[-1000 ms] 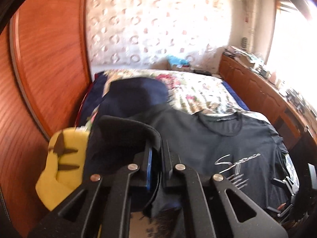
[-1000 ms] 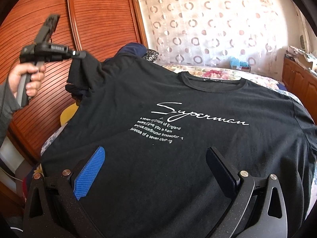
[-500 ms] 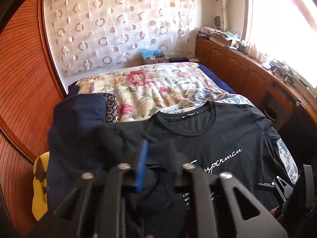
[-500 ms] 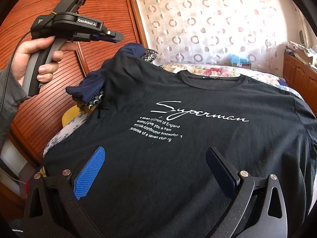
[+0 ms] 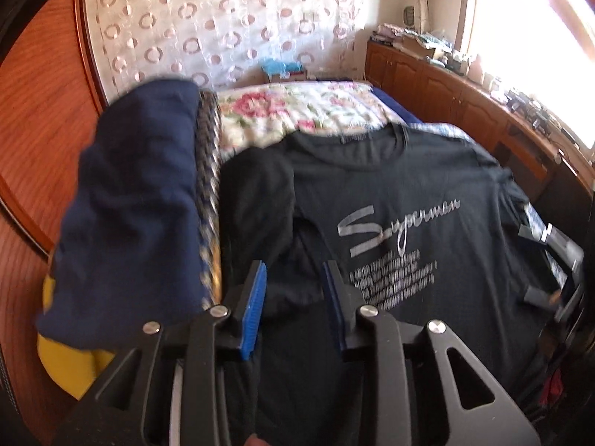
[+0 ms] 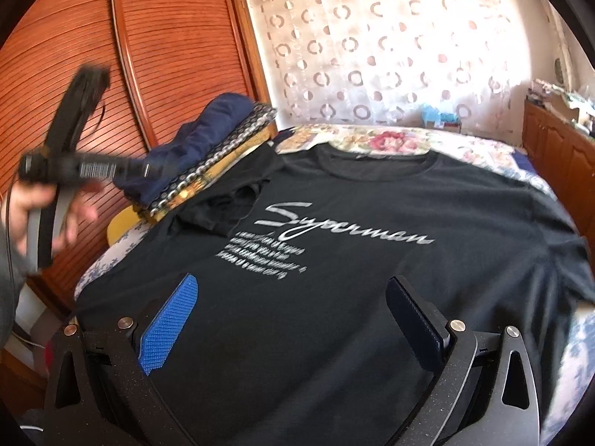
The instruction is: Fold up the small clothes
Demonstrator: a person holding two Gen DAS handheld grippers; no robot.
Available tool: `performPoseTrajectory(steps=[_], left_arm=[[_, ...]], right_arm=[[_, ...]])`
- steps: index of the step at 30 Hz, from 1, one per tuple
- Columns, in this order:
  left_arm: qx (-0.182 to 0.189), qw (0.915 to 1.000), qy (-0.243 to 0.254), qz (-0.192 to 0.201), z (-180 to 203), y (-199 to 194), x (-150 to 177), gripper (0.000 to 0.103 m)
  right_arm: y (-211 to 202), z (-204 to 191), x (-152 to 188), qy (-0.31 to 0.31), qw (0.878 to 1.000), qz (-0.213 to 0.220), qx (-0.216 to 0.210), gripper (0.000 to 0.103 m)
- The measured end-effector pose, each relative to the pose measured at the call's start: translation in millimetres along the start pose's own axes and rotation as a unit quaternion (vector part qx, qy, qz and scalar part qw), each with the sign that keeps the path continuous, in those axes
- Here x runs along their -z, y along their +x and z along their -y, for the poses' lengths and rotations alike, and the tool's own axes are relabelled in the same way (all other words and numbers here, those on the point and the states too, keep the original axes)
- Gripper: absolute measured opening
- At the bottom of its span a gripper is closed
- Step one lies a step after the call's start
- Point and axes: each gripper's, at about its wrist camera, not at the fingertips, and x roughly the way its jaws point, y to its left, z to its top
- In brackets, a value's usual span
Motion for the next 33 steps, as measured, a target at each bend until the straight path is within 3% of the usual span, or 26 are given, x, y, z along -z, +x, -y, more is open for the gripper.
performPoseTrajectory(steps=[6, 13, 22, 25, 29, 33], left_arm=[[0.024, 0.9996, -0.001, -0.016, 17.3, 25.4, 22.3, 0.031], [0.036, 0.9988, 0.015, -0.028, 46.4, 49.6, 17.2, 0.031], [0.029, 0.9972, 0.051, -0.047, 78.3, 81.3, 8.2, 0.032], [0.024, 0.9974, 0.054, -0.042, 80.0, 82.5, 7.4, 0.033], [0.026, 0.9979, 0.05, -0.033, 77.8, 82.8, 7.9, 0.034], [0.027, 0.9982, 0.052, -0.014, 78.0, 82.3, 11.2, 0.037]], right_arm=[[-15.8, 32.9, -7.2, 0.005, 0.999, 0.007, 0.042, 0.102], [-38.6, 84.2, -2.1, 0.016, 0.994, -0.003, 0.106, 0.102], [-70.4, 173.8, 9.4, 0.041, 0.979, -0.027, 0.2, 0.102], [-74.5, 200.5, 14.1, 0.052, 0.974, -0.044, 0.216, 0.097], [-75.0, 231.8, 19.9, 0.084, 0.973, -0.058, 0.206, 0.088], [-70.7, 253.0, 24.5, 0.105, 0.971, -0.075, 0.201, 0.072]])
